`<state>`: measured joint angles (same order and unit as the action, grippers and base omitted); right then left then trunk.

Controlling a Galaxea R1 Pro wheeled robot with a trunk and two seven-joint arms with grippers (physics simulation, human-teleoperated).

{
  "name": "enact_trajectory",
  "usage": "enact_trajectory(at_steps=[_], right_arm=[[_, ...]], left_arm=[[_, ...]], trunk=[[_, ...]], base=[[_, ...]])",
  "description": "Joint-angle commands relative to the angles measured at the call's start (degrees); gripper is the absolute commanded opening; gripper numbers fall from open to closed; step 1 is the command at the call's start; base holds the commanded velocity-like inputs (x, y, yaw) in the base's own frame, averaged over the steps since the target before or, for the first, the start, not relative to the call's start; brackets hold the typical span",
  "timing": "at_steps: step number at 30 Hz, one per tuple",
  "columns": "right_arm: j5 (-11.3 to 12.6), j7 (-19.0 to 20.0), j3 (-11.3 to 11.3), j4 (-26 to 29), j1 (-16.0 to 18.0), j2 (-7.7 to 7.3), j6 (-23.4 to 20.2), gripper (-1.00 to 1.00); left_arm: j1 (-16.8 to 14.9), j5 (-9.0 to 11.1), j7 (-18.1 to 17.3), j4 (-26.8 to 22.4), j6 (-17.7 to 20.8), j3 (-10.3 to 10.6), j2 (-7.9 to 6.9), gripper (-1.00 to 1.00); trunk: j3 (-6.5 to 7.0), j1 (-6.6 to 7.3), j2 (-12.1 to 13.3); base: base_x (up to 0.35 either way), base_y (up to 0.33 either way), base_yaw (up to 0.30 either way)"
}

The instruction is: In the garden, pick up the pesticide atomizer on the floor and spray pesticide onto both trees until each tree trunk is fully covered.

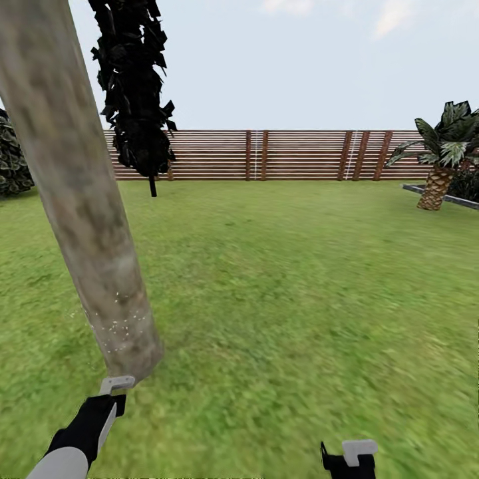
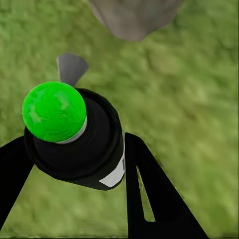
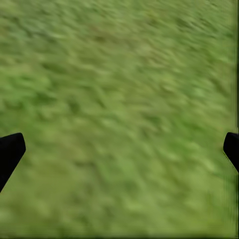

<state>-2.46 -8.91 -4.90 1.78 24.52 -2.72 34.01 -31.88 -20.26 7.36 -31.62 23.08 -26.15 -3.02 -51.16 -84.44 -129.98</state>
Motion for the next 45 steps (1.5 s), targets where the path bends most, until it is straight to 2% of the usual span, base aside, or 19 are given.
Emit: enact_trajectory(at_steps=[1, 6, 14, 31, 39, 45], right_arm=[[-0.27, -0.58, -0.46, -0.02, 0.01, 0.00, 0.00, 1.00], [-0.27, -0.58, -0.46, -0.03, 0.00, 0.00, 0.00, 1.00], [-0.27, -0.58, -0.46, -0.02, 0.00, 0.00, 0.00, 1.00], [-0.27, -0.58, -0.46, -0.09, 0.01, -0.01, 0.00, 1.00], [-0.27, -0.58, -0.46, -0.10, 0.01, 0.00, 0.00, 1.00], [-0.27, -0.58, -0.46, -0.09, 0.00, 0.00, 0.01, 1.00]], left_arm=[[-0.03, -0.06, 0.47, -0.05, 0.28, -0.17, 0.13, -1.00], [0.00, 0.09, 0.89, -0.02, 0.21, -0.38, 0.61, -1.00], [0.02, 0.13, 0.90, -0.34, 0.21, -0.48, 0.60, -1.00], [0.06, 0.17, 0.90, -0.02, 0.29, -0.56, 0.87, -1.00], [0.06, 0.17, 0.90, -0.18, 0.29, -0.58, 0.82, -1.00], [0.06, 0.15, 0.90, -0.20, 0.29, -0.61, 0.82, -1.00]], trunk=[[-0.05, 0.02, -0.02], [-0.05, 0.02, -0.02], [-0.05, 0.02, -0.02], [-0.05, 0.02, -0.02], [-0.05, 0.02, -0.02], [-0.05, 0.02, -0.02]], base=[[-0.017, -0.253, 0.170], [-0.005, -0.098, 0.244], [0.067, -0.104, 0.256], [0.131, -0.245, 0.009], [0.099, -0.262, 0.210], [0.141, -0.262, 0.031]])
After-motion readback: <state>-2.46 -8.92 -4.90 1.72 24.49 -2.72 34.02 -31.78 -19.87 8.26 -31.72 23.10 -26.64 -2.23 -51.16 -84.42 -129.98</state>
